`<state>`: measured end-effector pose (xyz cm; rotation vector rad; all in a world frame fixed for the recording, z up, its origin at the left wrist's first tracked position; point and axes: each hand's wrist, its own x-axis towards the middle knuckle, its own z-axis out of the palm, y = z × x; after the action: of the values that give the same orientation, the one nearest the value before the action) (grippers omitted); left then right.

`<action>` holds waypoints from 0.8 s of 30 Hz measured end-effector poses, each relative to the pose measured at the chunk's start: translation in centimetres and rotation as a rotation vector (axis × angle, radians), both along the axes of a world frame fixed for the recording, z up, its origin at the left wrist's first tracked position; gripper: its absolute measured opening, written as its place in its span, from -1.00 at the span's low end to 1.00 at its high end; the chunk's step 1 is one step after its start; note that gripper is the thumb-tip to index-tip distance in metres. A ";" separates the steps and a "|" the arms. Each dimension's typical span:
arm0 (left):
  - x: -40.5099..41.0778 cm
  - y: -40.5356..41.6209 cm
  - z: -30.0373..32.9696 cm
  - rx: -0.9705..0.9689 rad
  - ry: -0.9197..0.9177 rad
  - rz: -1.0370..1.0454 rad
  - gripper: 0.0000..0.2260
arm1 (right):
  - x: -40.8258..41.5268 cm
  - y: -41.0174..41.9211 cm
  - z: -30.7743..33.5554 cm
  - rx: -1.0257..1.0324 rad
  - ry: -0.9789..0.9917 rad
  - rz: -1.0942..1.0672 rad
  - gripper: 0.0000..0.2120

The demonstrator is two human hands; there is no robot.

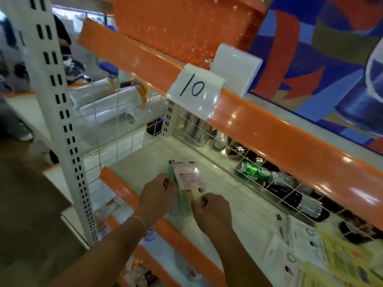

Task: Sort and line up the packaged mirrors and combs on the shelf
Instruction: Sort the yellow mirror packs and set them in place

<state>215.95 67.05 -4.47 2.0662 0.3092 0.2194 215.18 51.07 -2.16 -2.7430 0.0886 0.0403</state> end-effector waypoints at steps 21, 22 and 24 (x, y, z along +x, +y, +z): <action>-0.7 -16.9 1.3 0.221 -0.198 -0.623 -0.83 | -10.5 -20.5 -0.6 0.132 -0.091 -0.518 -0.67; -1.3 -18.1 1.2 0.237 -0.187 -0.663 -0.81 | -11.0 -21.7 -0.7 0.113 -0.055 -0.532 -0.61; -2.5 -20.4 0.7 0.271 -0.154 -0.751 -0.78 | -11.9 -23.9 -0.9 0.065 0.051 -0.525 -0.44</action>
<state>213.42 46.67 -3.81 2.2637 -0.6198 -0.0454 203.26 27.18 -3.08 -2.5670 0.7981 -0.0319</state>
